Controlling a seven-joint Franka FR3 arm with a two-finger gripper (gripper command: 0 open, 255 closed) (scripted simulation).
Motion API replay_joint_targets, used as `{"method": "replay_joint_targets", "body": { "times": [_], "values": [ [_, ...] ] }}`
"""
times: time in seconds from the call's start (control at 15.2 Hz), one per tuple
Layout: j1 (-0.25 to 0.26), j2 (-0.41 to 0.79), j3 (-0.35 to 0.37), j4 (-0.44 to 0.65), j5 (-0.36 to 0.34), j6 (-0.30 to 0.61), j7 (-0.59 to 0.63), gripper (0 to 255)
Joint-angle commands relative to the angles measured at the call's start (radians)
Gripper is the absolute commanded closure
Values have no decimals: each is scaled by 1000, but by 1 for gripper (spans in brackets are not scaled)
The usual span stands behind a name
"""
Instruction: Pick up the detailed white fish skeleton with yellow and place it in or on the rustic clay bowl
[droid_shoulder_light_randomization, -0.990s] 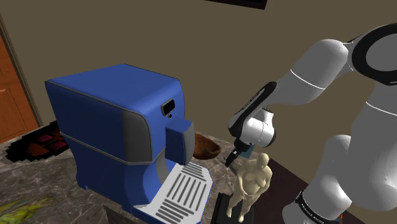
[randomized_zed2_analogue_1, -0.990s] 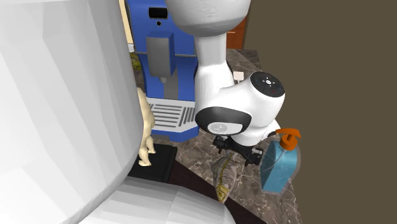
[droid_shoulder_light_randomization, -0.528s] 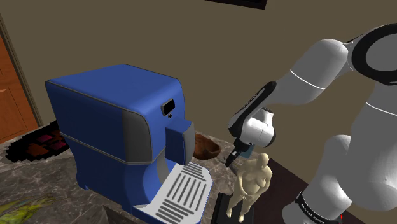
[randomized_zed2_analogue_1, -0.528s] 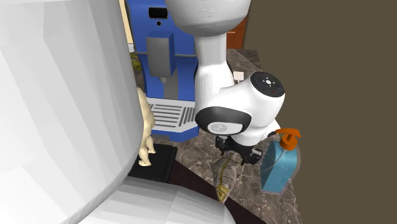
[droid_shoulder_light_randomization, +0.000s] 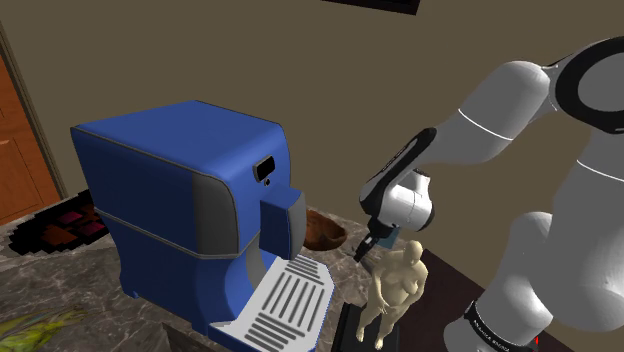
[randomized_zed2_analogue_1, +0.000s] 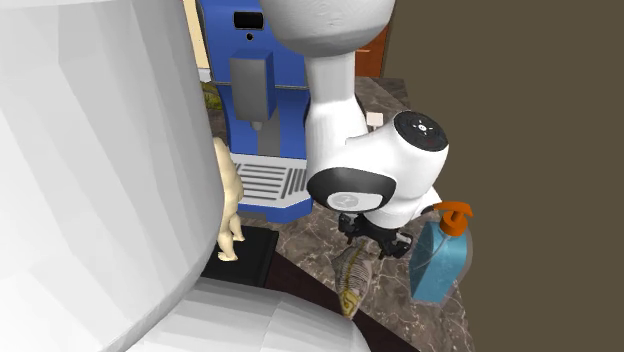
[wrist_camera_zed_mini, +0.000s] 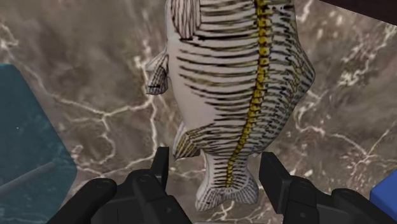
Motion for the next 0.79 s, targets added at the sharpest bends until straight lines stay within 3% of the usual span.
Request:
{"method": "replay_joint_targets", "body": {
  "times": [0.0,0.2,0.4,0.53,0.73],
  "values": [
    [9,-41,-27,-25,-116,-3,96,255],
    [1,-122,-65,-67,-357,-16,288,255],
    [-60,-198,-54,-95,-577,-48,457,255],
    [-114,-245,-26,-105,-679,-80,536,255],
    [-181,-310,16,-111,-781,-136,615,255]
  ]
}}
